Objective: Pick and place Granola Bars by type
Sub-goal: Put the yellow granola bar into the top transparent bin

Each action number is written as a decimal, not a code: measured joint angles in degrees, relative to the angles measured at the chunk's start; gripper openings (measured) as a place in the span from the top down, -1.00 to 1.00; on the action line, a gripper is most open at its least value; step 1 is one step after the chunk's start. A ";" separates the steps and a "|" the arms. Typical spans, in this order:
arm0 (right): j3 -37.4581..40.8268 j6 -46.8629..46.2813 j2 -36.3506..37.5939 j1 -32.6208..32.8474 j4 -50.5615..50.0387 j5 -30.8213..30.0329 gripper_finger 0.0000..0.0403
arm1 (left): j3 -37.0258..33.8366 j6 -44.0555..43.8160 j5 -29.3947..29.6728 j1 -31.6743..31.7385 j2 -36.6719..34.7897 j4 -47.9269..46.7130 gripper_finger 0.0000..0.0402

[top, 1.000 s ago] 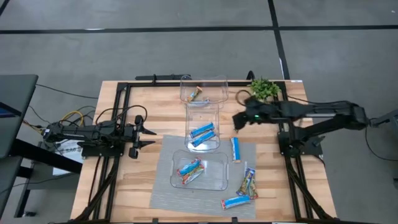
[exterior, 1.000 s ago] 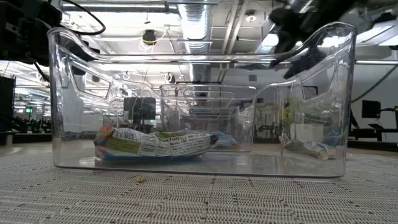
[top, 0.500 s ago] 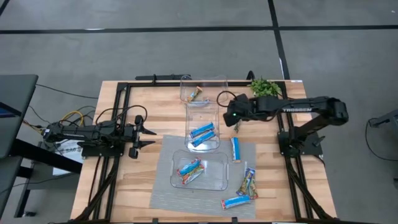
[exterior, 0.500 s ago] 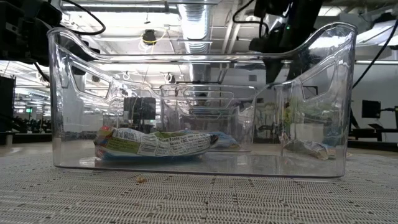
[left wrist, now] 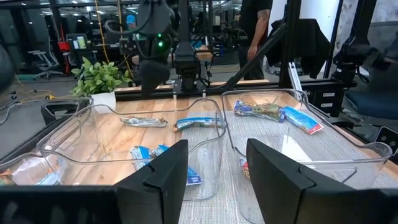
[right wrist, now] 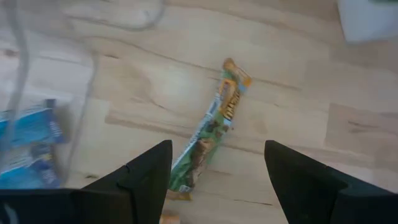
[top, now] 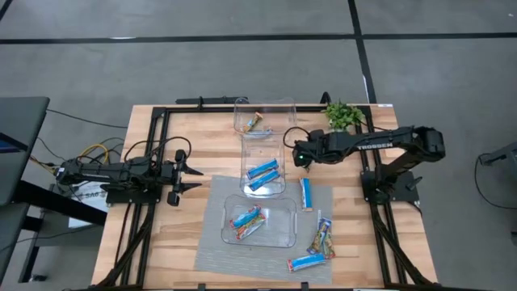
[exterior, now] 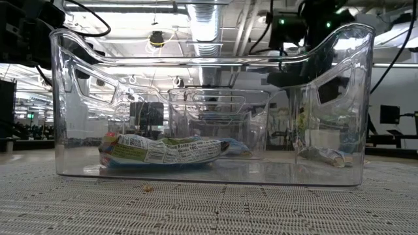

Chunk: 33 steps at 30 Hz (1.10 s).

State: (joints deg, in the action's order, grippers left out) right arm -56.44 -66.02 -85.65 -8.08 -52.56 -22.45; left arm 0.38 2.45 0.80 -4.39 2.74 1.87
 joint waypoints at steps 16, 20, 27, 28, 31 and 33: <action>9.77 -1.57 0.02 -4.39 14.94 1.31 -0.24 | 0.00 -0.18 0.00 -0.01 0.01 0.00 0.22; 10.80 -2.26 0.02 -4.57 15.95 1.33 -0.24 | 0.00 0.04 0.00 0.00 0.01 0.00 0.22; 12.91 -4.57 -0.21 -4.28 19.50 1.65 -0.24 | -0.02 -0.16 0.00 -0.01 0.01 0.00 0.22; 12.89 -4.57 -1.03 -4.22 20.06 1.63 -0.24 | -0.02 0.08 0.00 0.00 0.01 0.00 0.22; 12.92 -4.55 -3.85 -4.02 20.61 3.14 -0.24 | -0.02 -0.06 0.00 0.01 0.01 0.00 0.22; 12.91 -4.27 -6.32 -4.02 23.21 4.97 -0.24 | -0.02 -0.30 -0.02 -0.01 0.01 0.00 0.22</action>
State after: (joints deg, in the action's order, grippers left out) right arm -43.54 -70.29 -91.97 -12.10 -29.35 -17.48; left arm 0.36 2.15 0.78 -4.40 2.74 1.87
